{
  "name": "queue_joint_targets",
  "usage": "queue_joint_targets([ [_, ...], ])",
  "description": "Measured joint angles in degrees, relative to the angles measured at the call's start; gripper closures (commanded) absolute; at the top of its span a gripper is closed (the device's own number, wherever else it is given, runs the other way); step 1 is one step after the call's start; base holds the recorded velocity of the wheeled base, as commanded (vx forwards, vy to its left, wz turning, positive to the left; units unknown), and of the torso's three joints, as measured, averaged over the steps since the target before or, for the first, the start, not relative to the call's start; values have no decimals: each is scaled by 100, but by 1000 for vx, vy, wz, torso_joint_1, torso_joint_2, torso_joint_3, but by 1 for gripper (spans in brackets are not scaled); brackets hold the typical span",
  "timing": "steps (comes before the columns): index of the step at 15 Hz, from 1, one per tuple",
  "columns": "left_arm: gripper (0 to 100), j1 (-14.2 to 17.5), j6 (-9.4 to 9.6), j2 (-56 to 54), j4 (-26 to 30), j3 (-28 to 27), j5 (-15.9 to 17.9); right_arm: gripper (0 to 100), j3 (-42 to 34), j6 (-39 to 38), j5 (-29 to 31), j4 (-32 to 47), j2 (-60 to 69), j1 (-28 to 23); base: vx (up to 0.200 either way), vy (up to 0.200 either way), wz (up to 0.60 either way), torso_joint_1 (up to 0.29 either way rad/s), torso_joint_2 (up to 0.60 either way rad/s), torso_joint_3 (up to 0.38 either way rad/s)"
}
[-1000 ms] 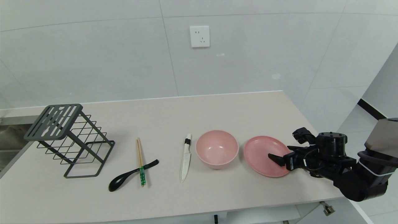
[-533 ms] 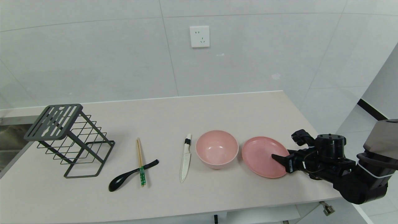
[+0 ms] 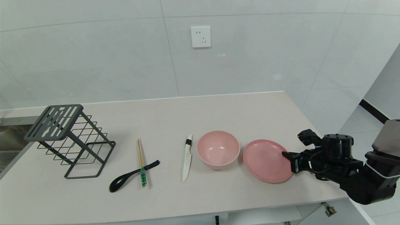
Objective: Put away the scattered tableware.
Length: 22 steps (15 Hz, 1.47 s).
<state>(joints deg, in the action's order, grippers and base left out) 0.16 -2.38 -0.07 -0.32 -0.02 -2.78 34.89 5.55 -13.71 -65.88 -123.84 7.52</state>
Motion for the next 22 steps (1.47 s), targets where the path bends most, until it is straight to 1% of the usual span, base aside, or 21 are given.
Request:
queue_joint_targets([
  [4,0,0,17,0,-1,2,7,100,26,137,-11,-33,1001,-26,0,0,0,0,0,0],
  [7,0,0,22,0,0,2,7,100,-243,162,-82,-195,1766,-33,0,0,0,0,0,0],
  [10,0,0,50,0,0,2,7,100,-789,110,-161,-635,2437,-56,0,0,0,0,0,0],
  [12,0,0,127,0,-15,0,73,100,-1091,-180,-163,-1169,2848,-149,0,0,0,0,0,0],
  [14,0,0,208,0,-301,2,158,100,-1657,-358,-177,-1470,3149,-235,0,0,0,0,0,0],
  [16,0,0,206,0,-1125,-2,174,100,-2039,-405,-177,-1738,3361,-450,0,0,0,0,0,0],
  [17,0,0,138,0,-1224,0,223,100,-2131,-432,-180,-1844,3435,-590,0,0,0,0,0,0],
  [19,0,0,49,0,-1217,2,406,100,-2370,-455,-183,-1853,3473,-745,0,0,0,0,0,0],
  [21,0,-2,88,0,-1251,2,597,100,-2577,-492,-201,-1864,3512,-930,0,0,0,0,0,0],
  [22,0,5,101,10,-1229,-16,868,100,-2612,-503,-205,-1875,3551,-986,0,0,0,0,0,0],
])
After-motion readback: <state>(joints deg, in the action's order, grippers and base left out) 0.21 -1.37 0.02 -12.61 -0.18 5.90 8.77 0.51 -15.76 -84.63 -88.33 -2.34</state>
